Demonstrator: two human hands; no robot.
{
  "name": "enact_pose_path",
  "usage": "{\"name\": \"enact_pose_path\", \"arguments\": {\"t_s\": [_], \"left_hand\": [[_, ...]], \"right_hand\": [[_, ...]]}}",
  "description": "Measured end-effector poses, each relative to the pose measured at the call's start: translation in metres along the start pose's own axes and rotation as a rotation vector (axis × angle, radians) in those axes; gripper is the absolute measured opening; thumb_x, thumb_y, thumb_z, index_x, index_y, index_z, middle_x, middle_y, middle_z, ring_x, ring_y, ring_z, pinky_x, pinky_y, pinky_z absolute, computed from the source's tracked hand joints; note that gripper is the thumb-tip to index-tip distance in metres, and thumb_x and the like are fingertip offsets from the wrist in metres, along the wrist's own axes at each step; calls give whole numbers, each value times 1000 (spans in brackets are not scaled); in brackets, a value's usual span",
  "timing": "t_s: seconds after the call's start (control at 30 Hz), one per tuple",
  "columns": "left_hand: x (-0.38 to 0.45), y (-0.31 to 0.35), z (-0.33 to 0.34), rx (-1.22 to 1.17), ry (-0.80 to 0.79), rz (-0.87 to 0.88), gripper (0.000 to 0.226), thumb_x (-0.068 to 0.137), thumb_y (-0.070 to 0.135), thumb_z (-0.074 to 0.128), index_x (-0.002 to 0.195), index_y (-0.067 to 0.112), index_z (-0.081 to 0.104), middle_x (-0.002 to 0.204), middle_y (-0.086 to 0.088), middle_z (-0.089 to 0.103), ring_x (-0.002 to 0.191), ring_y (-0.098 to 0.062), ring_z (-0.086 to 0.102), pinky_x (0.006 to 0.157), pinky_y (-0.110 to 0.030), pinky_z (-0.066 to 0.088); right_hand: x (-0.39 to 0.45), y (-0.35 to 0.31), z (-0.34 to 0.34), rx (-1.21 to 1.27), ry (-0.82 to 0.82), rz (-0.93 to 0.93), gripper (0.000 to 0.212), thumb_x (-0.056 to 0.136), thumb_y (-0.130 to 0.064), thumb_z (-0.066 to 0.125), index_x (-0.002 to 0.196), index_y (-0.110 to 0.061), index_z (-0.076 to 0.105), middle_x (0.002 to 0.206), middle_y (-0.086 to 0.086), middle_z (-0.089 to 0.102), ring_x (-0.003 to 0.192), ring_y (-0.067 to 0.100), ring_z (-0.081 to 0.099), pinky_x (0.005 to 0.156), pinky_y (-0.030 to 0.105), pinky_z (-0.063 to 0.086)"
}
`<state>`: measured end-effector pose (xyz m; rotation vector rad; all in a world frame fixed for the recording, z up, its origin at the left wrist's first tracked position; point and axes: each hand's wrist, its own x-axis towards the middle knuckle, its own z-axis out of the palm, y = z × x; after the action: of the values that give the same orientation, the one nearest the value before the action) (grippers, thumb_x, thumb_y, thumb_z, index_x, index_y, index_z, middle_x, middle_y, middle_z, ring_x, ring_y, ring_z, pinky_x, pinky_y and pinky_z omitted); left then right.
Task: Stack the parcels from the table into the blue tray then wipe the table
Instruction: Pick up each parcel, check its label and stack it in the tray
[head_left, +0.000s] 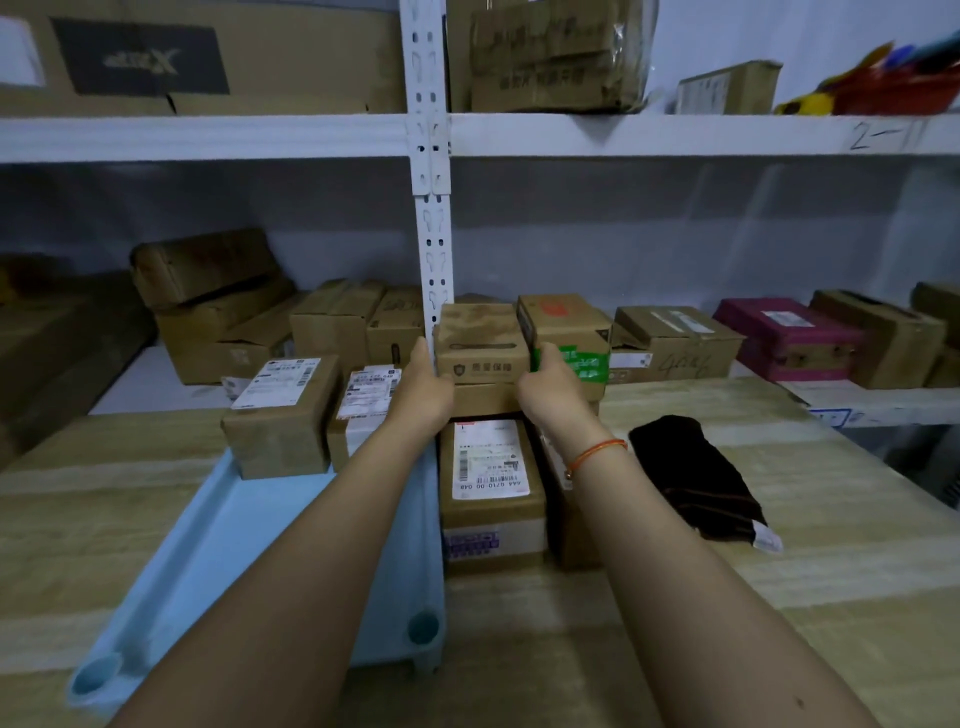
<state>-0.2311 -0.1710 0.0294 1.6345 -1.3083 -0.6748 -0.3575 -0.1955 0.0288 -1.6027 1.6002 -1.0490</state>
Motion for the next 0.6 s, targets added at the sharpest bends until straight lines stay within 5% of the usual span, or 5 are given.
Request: {"name": "enact_pose_path", "arguments": {"t_s": [0.1, 0.43, 0.53, 0.6], "left_hand": [[10, -2, 1, -19, -43, -27, 54, 102, 15, 35, 152, 24, 18, 146, -4, 43, 127, -23, 45, 86, -25, 33], [16, -12, 7, -56, -47, -29, 53, 102, 18, 35, 152, 28, 19, 135, -1, 50, 100, -12, 48, 81, -29, 38], [12, -9, 8, -95, 25, -30, 43, 102, 25, 36, 145, 24, 34, 119, 4, 52, 100, -13, 49, 83, -32, 41], [8, -10, 6, -178, 143, -56, 30, 99, 35, 41, 123, 22, 53, 108, 3, 61, 96, -18, 57, 87, -40, 50]], "right_hand": [[9, -1, 8, -17, -31, 19, 30, 89, -6, 41, 116, -13, 52, 121, 10, 60, 115, 33, 54, 96, 45, 49], [14, 10, 15, 25, -52, -6, 34, 85, -7, 44, 115, -20, 52, 115, 5, 64, 114, 30, 56, 96, 47, 50], [7, 10, 13, 68, -35, -33, 34, 91, -10, 47, 123, -18, 53, 119, 4, 63, 112, 27, 57, 95, 42, 50], [1, 8, 11, 121, 4, -53, 32, 98, -19, 47, 129, -13, 53, 118, 2, 61, 110, 24, 57, 90, 37, 48]]}}
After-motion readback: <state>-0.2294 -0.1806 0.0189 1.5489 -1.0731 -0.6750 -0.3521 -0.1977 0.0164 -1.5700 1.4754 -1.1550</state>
